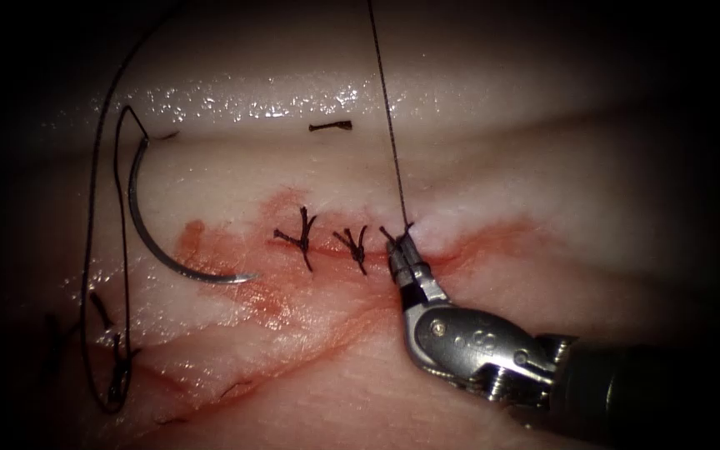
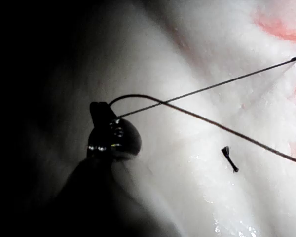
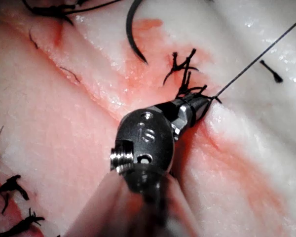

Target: Wound Closure

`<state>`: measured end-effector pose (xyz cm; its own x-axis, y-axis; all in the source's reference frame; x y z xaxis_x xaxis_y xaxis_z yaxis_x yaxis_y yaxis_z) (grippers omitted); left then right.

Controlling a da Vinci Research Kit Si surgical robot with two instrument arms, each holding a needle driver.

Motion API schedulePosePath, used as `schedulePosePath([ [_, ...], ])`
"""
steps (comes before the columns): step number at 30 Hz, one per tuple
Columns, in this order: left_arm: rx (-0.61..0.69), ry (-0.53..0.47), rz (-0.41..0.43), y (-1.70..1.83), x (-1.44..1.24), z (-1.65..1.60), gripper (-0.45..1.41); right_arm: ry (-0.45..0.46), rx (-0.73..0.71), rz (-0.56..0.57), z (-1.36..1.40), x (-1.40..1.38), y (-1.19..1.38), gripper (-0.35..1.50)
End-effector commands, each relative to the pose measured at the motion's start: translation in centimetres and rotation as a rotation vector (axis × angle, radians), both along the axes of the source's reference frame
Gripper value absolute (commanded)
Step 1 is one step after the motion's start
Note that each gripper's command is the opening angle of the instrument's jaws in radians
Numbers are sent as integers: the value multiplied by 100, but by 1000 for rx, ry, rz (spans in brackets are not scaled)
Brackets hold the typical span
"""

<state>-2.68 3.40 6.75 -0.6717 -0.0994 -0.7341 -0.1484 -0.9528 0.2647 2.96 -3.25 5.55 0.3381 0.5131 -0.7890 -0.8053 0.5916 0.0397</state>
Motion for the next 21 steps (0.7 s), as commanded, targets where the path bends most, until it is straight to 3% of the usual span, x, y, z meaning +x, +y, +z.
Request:
schedulePosePath([
  [1,-1,-1,-5,12,-6,6,-45,3,7,6,-1,6,-10,-35],
  [8,-6,2,-14,22,-5,13,-45,9,23,53,-9,6,-20,-35],
  [10,-18,-5,-30,26,-3,15,-45,-32,-2,26,-8,6,-19,-35],
  [21,-25,-9,-62,23,-8,20,-45,0,-48,42,3,5,-9,-35],
])
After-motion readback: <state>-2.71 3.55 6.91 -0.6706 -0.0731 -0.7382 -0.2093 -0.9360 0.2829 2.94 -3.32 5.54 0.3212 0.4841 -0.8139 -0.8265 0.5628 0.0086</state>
